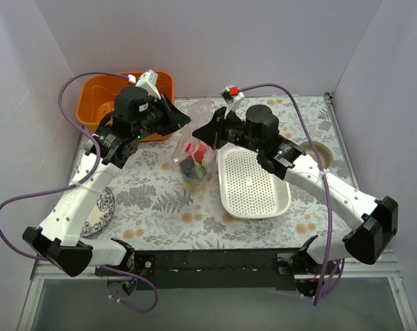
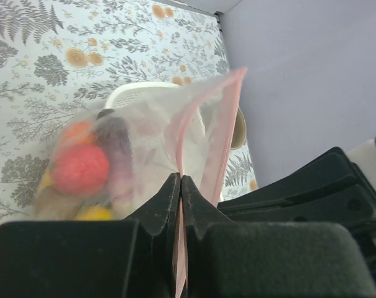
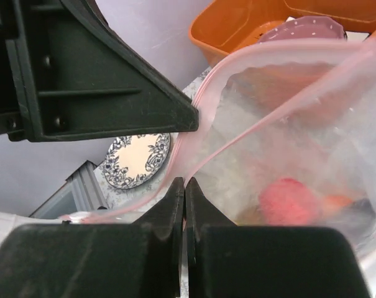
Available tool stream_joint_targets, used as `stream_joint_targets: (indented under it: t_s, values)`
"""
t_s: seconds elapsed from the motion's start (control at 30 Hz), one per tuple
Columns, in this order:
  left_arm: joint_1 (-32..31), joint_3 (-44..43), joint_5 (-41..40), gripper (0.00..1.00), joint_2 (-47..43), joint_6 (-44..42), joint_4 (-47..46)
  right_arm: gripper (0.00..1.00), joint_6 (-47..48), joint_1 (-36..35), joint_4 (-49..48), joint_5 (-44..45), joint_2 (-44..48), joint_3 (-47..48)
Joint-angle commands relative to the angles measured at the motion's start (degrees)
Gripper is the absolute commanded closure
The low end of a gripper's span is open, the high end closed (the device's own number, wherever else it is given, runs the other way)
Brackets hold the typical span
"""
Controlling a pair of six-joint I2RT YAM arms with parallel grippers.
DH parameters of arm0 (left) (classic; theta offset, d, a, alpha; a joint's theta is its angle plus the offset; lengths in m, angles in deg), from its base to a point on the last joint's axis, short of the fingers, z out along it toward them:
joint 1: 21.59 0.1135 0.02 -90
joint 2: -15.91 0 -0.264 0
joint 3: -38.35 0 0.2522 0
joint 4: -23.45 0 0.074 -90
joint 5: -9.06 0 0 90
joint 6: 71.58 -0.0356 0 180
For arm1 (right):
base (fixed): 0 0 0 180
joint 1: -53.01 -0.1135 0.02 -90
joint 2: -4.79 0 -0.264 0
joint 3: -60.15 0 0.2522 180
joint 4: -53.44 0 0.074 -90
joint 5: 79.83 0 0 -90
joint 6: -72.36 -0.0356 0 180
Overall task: Place the food in the zip-top bag and seal the zipper
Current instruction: Zip the zipper food storage bag at the center of the board.
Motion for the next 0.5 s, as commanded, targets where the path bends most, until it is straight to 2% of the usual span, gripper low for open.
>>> stream_joint_targets:
  t_s: [0.0, 0.2, 0.47]
  values:
    - [1.2, 1.4, -3.7, 1.0, -0.4, -1.3, 5.2, 0.99, 1.5, -0.2, 3.1, -3.2, -3.7, 2.3]
    - [4.6, 3.0, -6.3, 1.0, -4.4, -0.4, 5.5, 0.99, -0.1, -0.2, 1.1, -6.6, -6.6, 5.1]
    - [8.1, -3.8, -7.7, 1.0, -5.2, -3.3, 9.1, 0.99, -2.9, -0.4, -0.7, -13.4, -12.9, 13.4]
